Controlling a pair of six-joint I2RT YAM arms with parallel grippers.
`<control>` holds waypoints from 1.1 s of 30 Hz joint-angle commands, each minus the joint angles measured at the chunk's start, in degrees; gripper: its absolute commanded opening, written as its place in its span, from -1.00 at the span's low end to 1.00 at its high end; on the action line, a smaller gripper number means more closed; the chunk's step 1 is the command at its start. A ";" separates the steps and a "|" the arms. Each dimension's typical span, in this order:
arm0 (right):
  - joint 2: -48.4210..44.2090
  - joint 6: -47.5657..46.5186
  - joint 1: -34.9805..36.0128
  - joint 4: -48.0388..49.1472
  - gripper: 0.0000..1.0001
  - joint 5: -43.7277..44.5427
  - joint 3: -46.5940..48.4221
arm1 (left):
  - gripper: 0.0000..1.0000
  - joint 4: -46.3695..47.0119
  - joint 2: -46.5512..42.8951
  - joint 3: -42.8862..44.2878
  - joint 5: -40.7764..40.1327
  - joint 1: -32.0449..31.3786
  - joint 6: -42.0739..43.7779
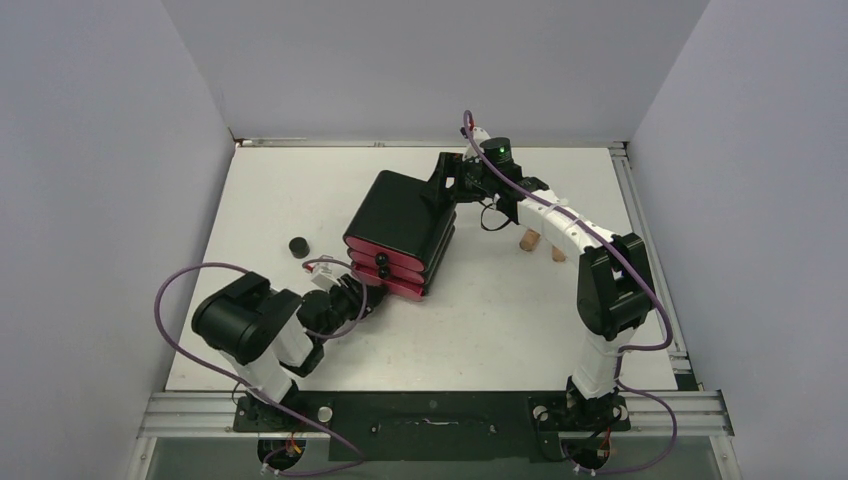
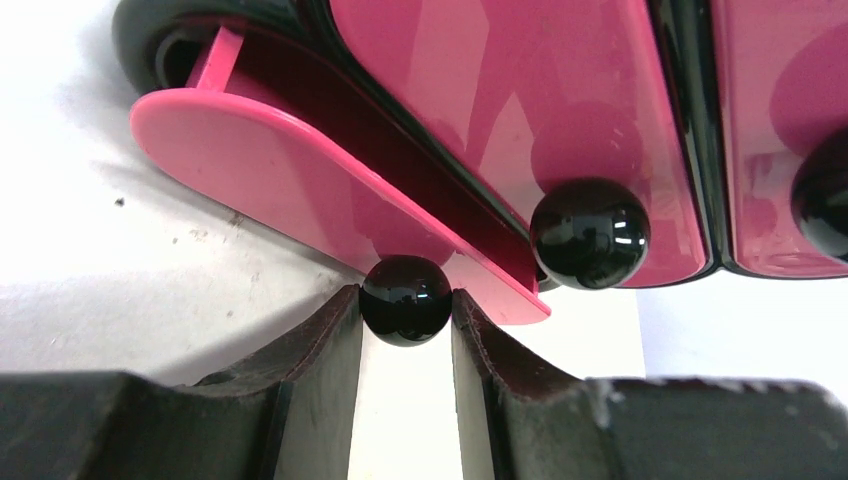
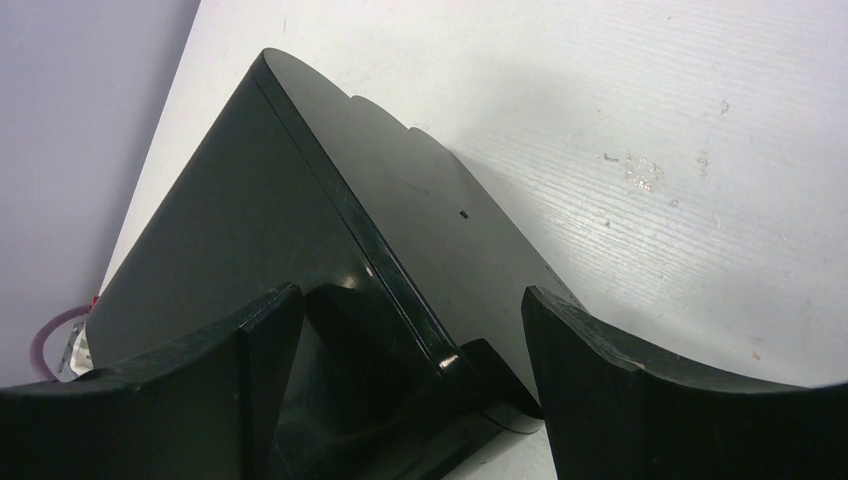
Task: Organize the makeup
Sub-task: Open the drawer in the storage box.
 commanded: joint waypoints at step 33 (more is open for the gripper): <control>-3.40 3.47 0.42 -3.41 0.52 2.65 -1.07 | -0.74 -54.34 -47.63 -0.65 0.89 -0.12 8.45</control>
